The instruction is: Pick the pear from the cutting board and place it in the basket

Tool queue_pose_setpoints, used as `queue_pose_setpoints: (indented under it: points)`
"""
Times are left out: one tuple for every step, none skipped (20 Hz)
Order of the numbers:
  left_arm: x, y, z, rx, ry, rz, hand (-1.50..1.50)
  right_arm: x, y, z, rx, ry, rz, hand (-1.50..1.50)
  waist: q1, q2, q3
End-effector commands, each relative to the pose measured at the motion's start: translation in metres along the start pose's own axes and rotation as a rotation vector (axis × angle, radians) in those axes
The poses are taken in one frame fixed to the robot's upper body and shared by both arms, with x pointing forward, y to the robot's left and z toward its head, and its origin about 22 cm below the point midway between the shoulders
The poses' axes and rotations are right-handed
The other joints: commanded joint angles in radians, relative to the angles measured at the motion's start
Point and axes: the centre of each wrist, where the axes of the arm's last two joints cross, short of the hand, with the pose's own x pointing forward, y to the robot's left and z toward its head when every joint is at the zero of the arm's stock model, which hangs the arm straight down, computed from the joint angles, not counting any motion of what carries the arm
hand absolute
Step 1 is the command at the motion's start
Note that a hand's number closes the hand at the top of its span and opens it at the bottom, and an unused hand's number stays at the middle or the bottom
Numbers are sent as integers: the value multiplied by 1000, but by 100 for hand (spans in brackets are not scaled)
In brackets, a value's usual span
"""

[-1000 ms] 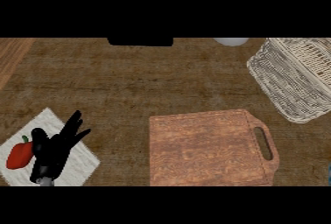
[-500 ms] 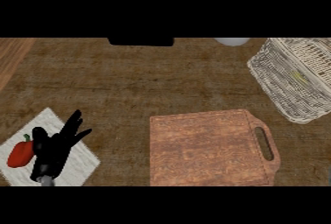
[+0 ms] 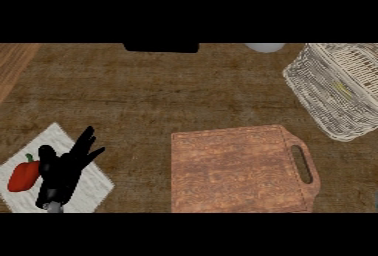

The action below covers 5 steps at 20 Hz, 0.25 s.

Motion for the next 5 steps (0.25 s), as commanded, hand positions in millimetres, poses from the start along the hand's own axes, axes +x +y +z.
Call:
queue_pose_setpoints:
  points:
    - [-23,-10,-2,-2,123,-22,0,-12,-23,13,-81,39,-48,-150,-3,16,-10]
    - [-28,-1,5,-24,128,-8,0,-13,-44,23,-96,55,-62,-150,0,17,-9]
    - [-24,-2,4,-7,127,-9,0,-9,-43,20,-102,71,-38,-150,6,17,-10]
    - [-41,7,8,-9,146,-20,0,-15,-54,29,-108,57,-26,-150,2,21,-9]
    - [-29,-10,4,-9,135,-14,0,-17,-57,31,-104,95,-35,-150,-1,17,-9]
